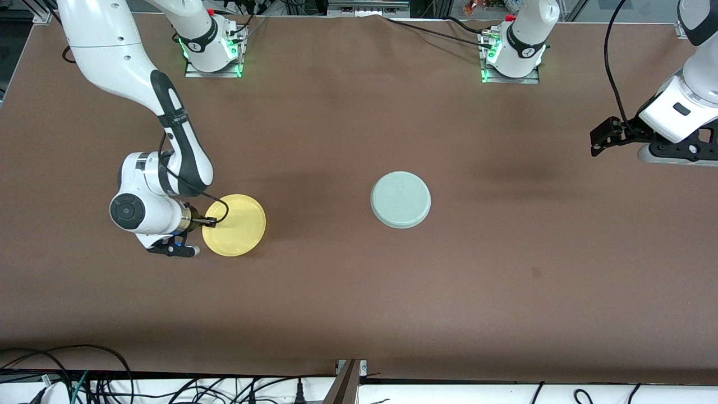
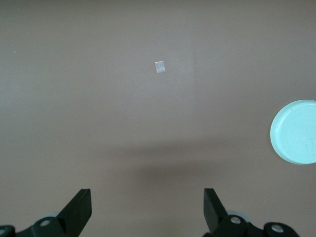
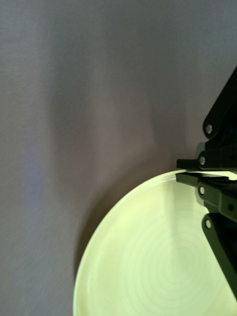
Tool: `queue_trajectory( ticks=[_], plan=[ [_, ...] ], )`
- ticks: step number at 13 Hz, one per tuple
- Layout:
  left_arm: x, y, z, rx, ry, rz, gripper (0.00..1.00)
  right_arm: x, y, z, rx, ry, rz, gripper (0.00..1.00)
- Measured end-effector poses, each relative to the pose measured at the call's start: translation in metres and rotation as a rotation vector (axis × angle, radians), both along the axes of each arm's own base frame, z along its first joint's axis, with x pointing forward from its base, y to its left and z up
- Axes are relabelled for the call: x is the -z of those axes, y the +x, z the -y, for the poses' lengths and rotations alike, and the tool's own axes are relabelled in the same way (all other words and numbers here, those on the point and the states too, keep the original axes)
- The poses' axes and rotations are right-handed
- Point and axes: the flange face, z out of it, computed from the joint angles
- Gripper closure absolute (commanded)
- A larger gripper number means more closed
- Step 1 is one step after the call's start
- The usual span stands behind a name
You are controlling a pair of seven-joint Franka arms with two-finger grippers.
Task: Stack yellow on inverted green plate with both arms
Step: 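Reach the right gripper down and grasp the yellow plate's rim, then carry the yellow plate with the right gripper onto the green plate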
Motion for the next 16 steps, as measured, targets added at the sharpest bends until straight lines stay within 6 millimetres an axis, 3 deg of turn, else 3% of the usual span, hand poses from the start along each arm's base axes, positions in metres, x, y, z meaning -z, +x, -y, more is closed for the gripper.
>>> queue_trajectory(
  ticks=[3,7,9,11,14,16],
  plan=[
    [-0.002,0.0,0.001,0.003,0.0,0.005,0.0,-0.029,0.014,-0.029,0.068,0.077,0.022,1.0],
    [-0.003,0.001,0.002,0.004,0.0,0.005,0.0,-0.1,0.023,-0.086,0.241,0.261,0.005,1.0],
    [-0.003,0.001,0.002,0.005,0.0,0.005,0.0,-0.112,0.009,-0.139,0.285,0.305,-0.02,1.0],
    [-0.003,0.001,0.003,0.007,0.0,0.006,0.0,-0.111,-0.011,-0.207,0.322,0.324,-0.015,1.0],
    [-0.005,0.0,0.014,0.027,0.0,0.011,0.0,-0.09,-0.065,-0.322,0.369,0.327,0.024,1.0],
    [-0.007,0.0,0.021,0.04,0.001,0.014,0.0,-0.066,-0.103,-0.382,0.401,0.343,0.064,1.0]
  ],
)
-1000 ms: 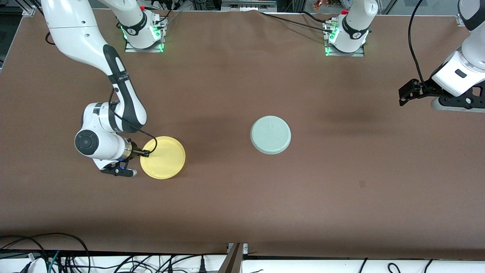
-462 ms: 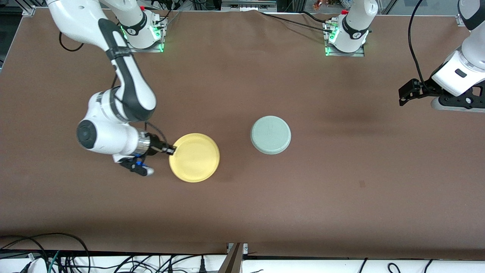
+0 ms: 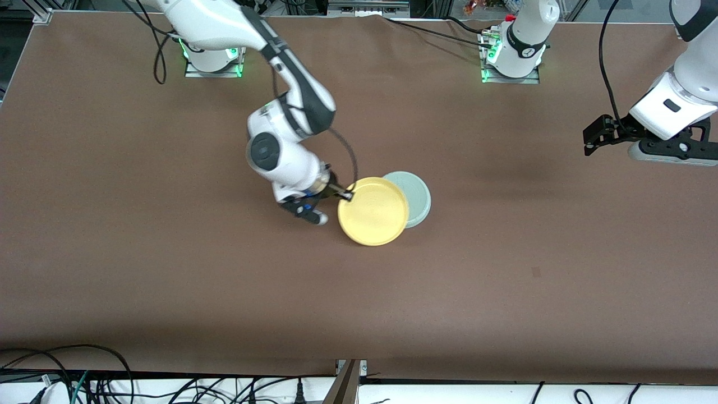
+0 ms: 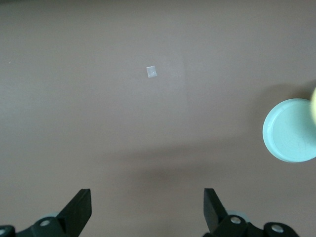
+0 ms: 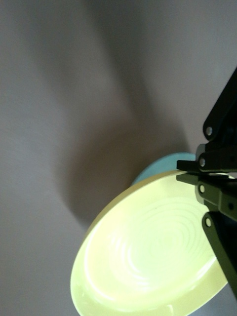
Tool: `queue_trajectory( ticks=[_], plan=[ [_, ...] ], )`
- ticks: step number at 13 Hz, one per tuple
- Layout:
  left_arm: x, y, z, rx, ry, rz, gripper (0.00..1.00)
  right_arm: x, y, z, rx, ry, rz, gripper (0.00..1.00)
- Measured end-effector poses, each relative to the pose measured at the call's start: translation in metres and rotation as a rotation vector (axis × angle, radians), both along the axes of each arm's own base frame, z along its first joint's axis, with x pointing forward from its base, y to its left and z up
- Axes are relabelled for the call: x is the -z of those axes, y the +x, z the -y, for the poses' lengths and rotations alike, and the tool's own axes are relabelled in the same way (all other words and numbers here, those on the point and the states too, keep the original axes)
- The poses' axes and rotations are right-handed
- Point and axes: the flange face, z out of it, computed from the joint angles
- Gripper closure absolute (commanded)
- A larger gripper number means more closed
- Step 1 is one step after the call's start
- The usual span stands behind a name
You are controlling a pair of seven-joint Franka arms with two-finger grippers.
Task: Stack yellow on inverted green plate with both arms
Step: 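Carry the yellow plate with the right gripper onto the green plate, then open the right gripper and draw it back from the plates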
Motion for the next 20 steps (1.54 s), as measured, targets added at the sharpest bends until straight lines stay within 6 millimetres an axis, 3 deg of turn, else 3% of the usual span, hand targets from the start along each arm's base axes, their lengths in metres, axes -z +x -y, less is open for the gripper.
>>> queue_trajectory(
  ticks=[3,5,9,16,17,18,19,20],
  plan=[
    [0.0,0.0,0.0,-0.001,0.0,0.0,0.0,0.035,-0.049,-0.057,0.013,0.006,0.022,1.0],
    [0.0,0.0,-0.001,-0.003,0.0,0.0,0.0,0.039,-0.064,-0.07,0.007,0.005,0.017,1.0],
    [-0.001,0.0,-0.001,-0.002,0.0,0.001,0.0,0.04,-0.056,-0.063,0.02,-0.003,0.021,1.0],
    [-0.001,0.0,-0.001,-0.001,0.0,0.001,0.0,0.058,-0.064,-0.054,0.019,-0.034,-0.006,1.0],
    [-0.001,0.0,0.0,-0.001,0.0,0.001,0.0,0.058,-0.064,-0.054,0.019,-0.035,-0.007,0.88],
    [-0.001,0.0,0.0,-0.001,0.0,0.001,0.0,0.059,-0.064,-0.053,0.021,-0.036,-0.009,0.3],
    [-0.001,0.0,0.0,-0.001,0.0,0.001,0.0,0.059,-0.063,-0.052,0.032,-0.038,-0.011,0.0],
    [-0.001,0.0,0.0,-0.001,0.0,0.001,0.0,0.059,-0.061,-0.051,0.051,-0.039,-0.016,0.0]
  ],
)
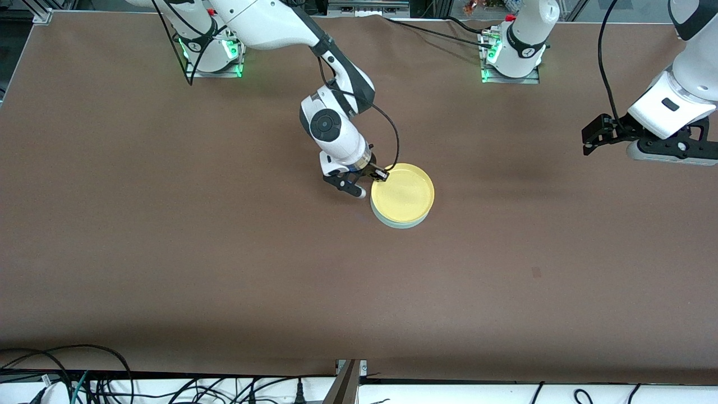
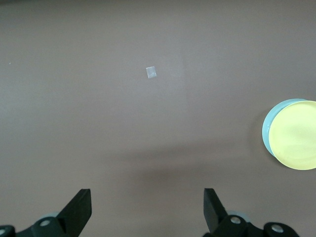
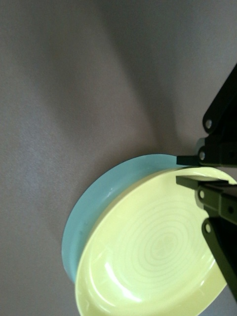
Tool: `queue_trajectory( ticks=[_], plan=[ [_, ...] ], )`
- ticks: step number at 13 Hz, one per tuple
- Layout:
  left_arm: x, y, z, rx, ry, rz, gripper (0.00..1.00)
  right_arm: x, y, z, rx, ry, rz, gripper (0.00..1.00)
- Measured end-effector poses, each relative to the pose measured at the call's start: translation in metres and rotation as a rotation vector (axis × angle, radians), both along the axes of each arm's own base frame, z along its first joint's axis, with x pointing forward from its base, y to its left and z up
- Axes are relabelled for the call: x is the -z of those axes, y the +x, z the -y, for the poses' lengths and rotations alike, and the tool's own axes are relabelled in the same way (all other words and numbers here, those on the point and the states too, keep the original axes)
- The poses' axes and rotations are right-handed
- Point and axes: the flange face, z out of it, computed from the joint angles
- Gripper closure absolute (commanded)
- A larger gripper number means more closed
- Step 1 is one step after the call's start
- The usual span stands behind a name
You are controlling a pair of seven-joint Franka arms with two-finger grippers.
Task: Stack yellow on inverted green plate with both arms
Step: 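Open the right gripper and draw it back from the plates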
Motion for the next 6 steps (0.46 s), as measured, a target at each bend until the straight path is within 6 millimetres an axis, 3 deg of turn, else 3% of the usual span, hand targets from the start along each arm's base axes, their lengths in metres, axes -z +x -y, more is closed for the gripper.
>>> queue_trajectory(
  ticks=[4,6],
  plan=[
    [0.0,-0.001,0.008,0.014,0.001,0.0,0.0,-0.007,0.017,0.011,0.042,0.01,0.01,0.0],
    [-0.001,-0.001,0.011,0.02,0.001,0.001,0.0,-0.034,0.041,0.025,0.078,0.036,0.044,0.0]
  ],
)
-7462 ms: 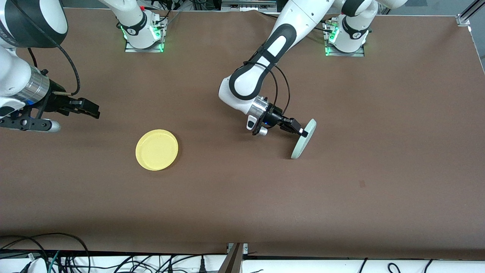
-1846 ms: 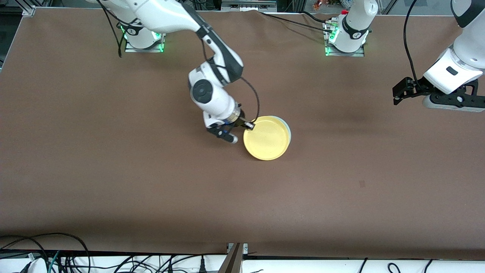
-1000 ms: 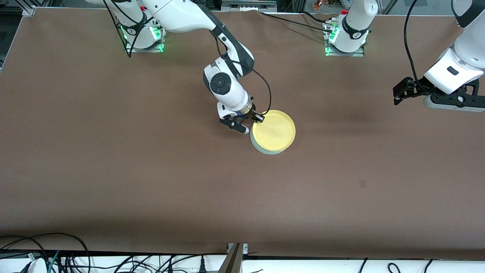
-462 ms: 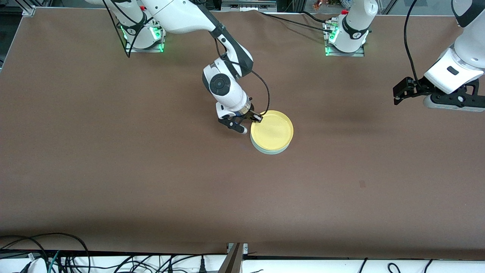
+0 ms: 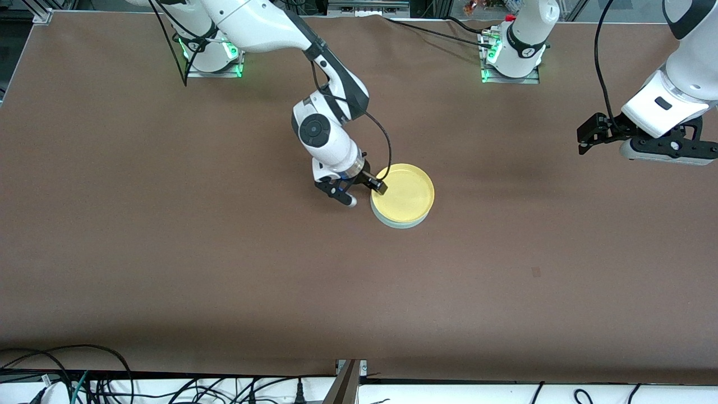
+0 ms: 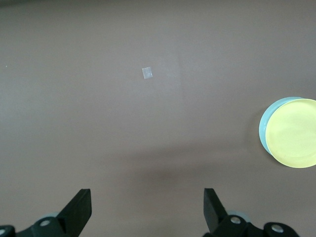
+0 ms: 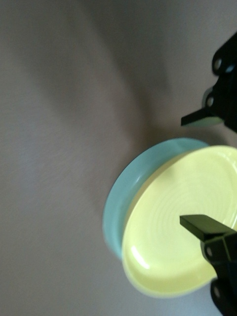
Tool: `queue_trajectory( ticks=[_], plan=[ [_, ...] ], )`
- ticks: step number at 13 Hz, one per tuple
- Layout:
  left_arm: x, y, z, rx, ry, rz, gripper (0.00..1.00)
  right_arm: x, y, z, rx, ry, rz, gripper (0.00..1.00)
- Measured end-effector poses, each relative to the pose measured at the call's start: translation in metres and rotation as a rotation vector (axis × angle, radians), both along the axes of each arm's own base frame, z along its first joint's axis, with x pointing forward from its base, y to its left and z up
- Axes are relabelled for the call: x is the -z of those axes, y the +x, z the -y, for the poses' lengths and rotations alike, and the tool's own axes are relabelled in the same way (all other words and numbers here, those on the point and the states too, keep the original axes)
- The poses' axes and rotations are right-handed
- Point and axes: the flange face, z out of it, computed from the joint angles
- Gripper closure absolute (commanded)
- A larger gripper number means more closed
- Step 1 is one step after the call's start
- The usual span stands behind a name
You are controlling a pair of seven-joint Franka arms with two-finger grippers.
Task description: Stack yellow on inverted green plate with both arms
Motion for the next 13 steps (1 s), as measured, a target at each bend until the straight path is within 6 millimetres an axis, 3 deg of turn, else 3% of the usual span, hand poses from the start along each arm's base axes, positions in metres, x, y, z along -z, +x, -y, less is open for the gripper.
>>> queue_trajectory(
  ticks=[3,8,10,13],
  plan=[
    [0.0,-0.001,0.011,0.02,0.001,0.001,0.0,-0.071,0.046,0.052,0.067,-0.01,0.031,0.0],
    [-0.001,-0.002,0.012,0.02,0.002,-0.006,0.0,-0.208,0.095,0.182,0.131,-0.141,0.08,0.0],
    [-0.002,-0.002,0.012,0.02,0.001,-0.005,0.0,-0.237,0.11,0.232,0.173,-0.172,0.118,0.0],
    [-0.003,-0.002,0.012,0.02,0.001,-0.004,0.0,-0.246,0.125,0.3,0.186,-0.238,0.106,0.0]
  ],
)
